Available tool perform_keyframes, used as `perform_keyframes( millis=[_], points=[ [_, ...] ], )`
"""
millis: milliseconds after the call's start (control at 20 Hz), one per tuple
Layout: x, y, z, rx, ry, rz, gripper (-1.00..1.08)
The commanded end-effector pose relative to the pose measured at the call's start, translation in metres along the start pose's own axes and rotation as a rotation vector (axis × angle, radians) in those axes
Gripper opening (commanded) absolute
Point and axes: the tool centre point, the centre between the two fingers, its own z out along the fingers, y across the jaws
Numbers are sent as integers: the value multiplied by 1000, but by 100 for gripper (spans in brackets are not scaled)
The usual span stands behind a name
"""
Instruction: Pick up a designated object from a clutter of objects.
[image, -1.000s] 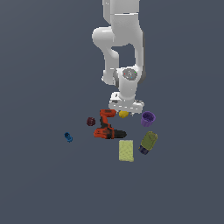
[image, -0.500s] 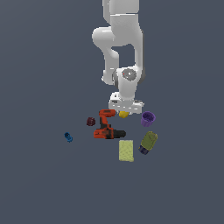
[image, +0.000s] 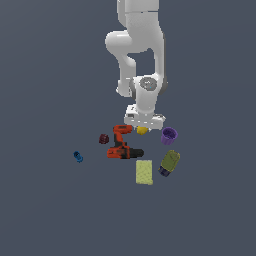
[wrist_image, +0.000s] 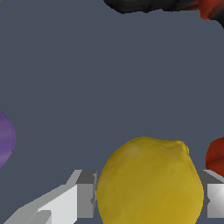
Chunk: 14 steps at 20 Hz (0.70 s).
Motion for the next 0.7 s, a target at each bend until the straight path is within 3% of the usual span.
perform_keyframes(
  millis=[0, 650],
  points=[
    [5, -2, -8, 0, 1, 0, -100],
    [49, -16, -85, 0, 0, 1, -100]
  ],
)
